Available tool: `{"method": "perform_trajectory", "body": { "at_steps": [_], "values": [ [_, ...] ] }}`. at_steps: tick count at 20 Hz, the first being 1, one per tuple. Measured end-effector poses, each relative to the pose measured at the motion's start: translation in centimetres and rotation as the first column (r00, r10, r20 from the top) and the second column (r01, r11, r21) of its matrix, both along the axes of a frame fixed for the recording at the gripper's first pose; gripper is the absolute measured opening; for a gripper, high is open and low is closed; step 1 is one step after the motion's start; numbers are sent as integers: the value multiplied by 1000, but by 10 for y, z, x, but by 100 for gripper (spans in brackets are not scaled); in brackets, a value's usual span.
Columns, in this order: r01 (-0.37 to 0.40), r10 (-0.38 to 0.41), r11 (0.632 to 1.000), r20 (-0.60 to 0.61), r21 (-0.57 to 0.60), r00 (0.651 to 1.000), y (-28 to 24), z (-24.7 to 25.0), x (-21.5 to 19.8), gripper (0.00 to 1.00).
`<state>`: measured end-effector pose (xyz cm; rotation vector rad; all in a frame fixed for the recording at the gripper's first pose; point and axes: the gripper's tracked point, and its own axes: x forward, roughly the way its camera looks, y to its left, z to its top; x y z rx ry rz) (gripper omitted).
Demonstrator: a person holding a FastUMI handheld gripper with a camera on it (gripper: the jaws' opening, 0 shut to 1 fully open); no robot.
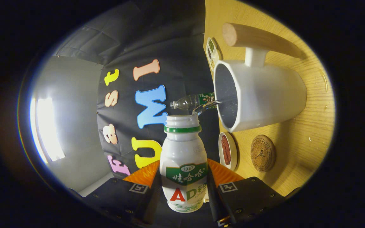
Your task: Take the bottle from table, then pour the juice into the cup, finally place the bottle on the coaster
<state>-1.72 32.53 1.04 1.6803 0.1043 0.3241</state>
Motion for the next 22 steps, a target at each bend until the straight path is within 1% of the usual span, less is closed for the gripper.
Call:
{"method": "perform_trajectory", "body": {
  "at_steps": [22],
  "values": [
    [13,-14,999,28,29,1000,2,11,1,66]
  ]
}}
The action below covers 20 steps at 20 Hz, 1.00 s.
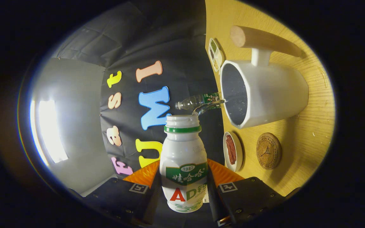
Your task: Take the bottle from table, then pour the juice into the cup, finally place the bottle on the coaster
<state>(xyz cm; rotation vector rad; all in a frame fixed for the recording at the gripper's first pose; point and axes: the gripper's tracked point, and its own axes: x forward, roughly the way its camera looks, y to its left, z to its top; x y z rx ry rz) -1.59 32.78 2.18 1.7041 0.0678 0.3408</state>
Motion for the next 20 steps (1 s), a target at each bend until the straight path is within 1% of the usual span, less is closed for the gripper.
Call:
{"method": "perform_trajectory", "body": {
  "at_steps": [20],
  "values": [
    [8,-8,999,7,33,1000,-1,10,0,66]
  ]
}}
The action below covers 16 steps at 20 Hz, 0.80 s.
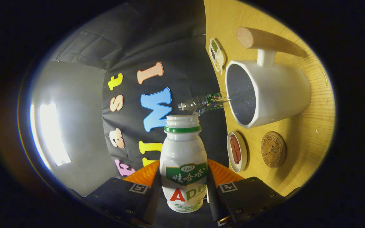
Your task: Take the bottle from table, then pour the juice into the cup, finally place the bottle on the coaster
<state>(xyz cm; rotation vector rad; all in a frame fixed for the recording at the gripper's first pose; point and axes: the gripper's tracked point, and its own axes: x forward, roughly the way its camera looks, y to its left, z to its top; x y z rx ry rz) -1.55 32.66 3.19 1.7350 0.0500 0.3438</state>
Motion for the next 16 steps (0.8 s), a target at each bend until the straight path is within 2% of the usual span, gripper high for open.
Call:
{"method": "perform_trajectory", "body": {
  "at_steps": [16],
  "values": [
    [14,-14,997,-3,71,1000,-6,4,0,66]
  ]
}}
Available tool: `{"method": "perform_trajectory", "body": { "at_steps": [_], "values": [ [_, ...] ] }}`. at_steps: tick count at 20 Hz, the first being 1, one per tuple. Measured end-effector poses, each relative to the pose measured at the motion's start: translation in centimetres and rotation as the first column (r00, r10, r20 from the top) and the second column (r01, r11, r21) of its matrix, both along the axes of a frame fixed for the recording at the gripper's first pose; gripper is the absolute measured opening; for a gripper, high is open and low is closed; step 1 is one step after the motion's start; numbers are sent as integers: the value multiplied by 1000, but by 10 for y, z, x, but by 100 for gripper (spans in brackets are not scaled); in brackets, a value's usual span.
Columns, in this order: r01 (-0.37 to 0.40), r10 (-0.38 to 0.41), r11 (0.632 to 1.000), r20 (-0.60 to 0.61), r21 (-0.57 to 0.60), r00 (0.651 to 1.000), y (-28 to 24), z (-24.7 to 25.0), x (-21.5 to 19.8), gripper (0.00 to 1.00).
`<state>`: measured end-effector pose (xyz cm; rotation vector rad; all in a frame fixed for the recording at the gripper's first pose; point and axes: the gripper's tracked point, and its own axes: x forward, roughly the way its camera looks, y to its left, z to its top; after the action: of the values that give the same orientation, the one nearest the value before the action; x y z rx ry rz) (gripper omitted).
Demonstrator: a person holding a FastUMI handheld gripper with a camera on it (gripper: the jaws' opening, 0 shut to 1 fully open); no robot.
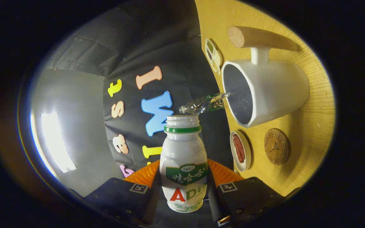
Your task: Take the bottle from table, then pour the juice into the cup, finally place the bottle on the coaster
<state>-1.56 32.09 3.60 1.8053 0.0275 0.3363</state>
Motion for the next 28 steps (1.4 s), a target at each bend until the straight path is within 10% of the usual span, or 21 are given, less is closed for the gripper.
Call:
{"method": "perform_trajectory", "body": {
  "at_steps": [28],
  "values": [
    [18,-18,997,-9,79,1000,-10,-2,4,66]
  ]
}}
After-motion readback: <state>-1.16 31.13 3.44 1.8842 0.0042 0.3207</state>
